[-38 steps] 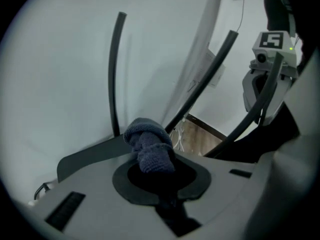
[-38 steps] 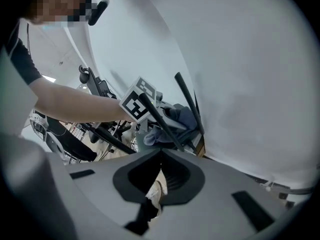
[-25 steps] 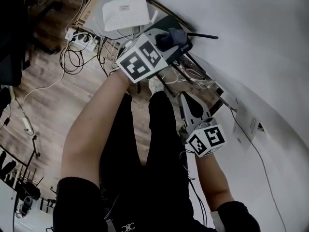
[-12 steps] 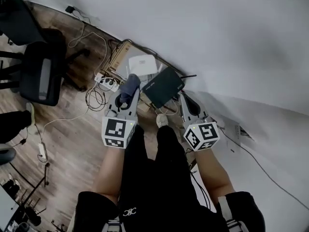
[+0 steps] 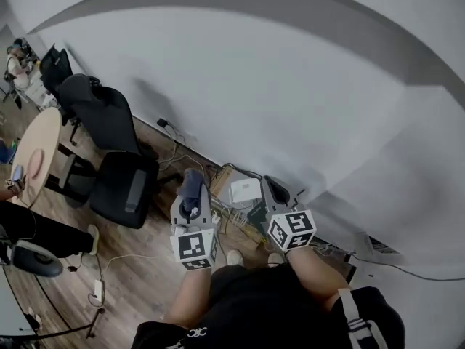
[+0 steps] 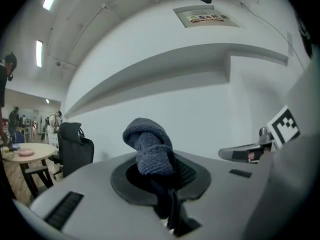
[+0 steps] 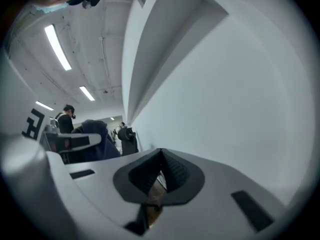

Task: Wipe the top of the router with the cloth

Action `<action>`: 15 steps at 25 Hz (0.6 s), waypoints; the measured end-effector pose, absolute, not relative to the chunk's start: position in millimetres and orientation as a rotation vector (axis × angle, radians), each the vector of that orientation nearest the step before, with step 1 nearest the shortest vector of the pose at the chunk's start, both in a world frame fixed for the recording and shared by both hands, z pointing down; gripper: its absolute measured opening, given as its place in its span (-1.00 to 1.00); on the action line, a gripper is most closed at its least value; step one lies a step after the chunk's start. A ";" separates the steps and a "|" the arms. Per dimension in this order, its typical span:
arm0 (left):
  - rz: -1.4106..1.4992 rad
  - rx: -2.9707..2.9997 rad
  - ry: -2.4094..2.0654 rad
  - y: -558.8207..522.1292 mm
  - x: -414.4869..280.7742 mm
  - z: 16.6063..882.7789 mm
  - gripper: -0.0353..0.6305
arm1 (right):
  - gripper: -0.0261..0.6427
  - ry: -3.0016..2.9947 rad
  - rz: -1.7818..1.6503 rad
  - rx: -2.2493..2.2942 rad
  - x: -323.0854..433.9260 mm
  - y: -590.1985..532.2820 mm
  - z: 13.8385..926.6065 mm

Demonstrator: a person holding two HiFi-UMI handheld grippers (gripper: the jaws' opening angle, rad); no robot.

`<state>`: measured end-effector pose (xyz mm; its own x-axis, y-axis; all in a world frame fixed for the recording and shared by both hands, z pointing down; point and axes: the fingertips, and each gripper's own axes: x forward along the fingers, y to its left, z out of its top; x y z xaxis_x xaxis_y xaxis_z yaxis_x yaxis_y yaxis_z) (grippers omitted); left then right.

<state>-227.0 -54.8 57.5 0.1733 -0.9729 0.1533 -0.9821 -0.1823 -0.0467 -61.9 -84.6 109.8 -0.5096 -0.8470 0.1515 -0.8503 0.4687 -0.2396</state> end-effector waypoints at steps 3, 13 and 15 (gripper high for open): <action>0.231 2.293 -2.034 -37.8 -227.2 48.3 -0.75 | -0.92 -2.818 0.351 1.465 -73.7 -76.5 70.9; 0.162 2.172 -2.115 -17.7 -198.4 28.1 -0.75 | -0.92 -2.870 0.300 1.372 -57.5 -72.4 42.2; 0.167 2.163 -2.127 -18.6 -189.3 25.5 -0.75 | -0.92 -2.880 0.293 1.348 -55.7 -74.7 42.6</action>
